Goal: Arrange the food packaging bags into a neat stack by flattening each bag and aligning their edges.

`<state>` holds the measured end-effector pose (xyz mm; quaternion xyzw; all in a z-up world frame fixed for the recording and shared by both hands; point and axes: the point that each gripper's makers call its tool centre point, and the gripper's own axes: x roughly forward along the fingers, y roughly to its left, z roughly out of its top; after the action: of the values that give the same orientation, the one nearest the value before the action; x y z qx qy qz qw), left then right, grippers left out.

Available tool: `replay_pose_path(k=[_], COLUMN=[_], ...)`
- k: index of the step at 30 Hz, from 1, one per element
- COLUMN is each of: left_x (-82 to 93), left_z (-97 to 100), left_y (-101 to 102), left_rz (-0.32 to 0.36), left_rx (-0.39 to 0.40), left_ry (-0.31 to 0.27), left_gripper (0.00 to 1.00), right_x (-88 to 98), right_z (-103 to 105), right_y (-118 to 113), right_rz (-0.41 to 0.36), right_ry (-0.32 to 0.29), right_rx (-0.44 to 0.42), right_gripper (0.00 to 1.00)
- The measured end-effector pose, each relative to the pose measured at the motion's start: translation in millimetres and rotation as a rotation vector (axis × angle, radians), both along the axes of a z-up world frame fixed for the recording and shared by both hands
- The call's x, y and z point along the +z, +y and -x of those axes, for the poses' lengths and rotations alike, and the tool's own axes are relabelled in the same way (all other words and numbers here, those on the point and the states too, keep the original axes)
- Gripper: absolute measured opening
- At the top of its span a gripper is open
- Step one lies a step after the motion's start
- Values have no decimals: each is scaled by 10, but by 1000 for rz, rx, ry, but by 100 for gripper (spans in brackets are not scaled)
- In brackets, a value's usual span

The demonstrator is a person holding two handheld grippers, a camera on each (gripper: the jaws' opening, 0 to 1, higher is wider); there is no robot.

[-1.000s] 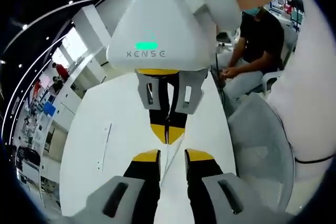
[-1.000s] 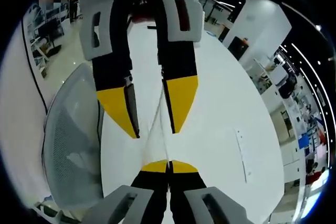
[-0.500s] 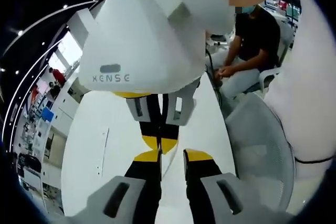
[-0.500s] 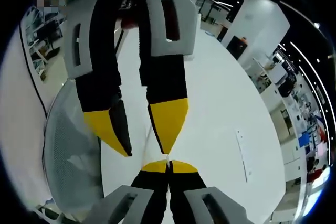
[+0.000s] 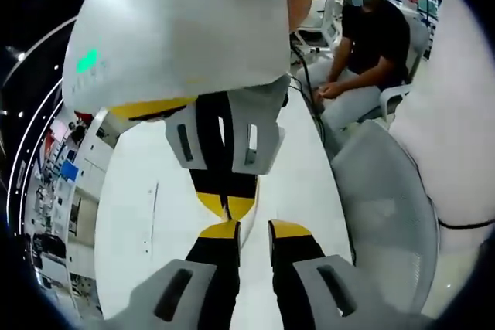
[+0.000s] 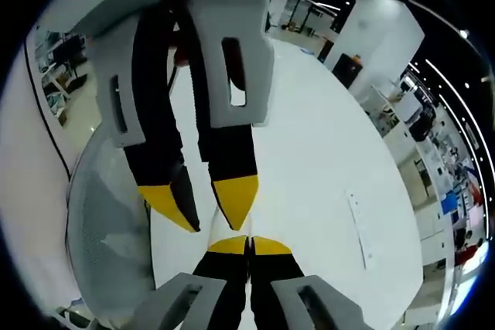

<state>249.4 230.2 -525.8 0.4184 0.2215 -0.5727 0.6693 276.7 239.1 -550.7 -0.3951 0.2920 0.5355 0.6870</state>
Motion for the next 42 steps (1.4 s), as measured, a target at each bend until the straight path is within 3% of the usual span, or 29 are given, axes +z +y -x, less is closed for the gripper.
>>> replay_pose_path(k=[19,42], left_x=[-147,-224], left_z=[-51,0], left_y=[66,118], left_rz=[-80,-85], left_rx=[-8,-15], left_ry=[-20,-13], left_gripper=[11,0], right_x=[37,34], right_z=[35,26], right_y=[37,20], right_rz=[-21,-16], right_ry=[25,28], right_rx=[-12,-12], right_gripper=[0,0])
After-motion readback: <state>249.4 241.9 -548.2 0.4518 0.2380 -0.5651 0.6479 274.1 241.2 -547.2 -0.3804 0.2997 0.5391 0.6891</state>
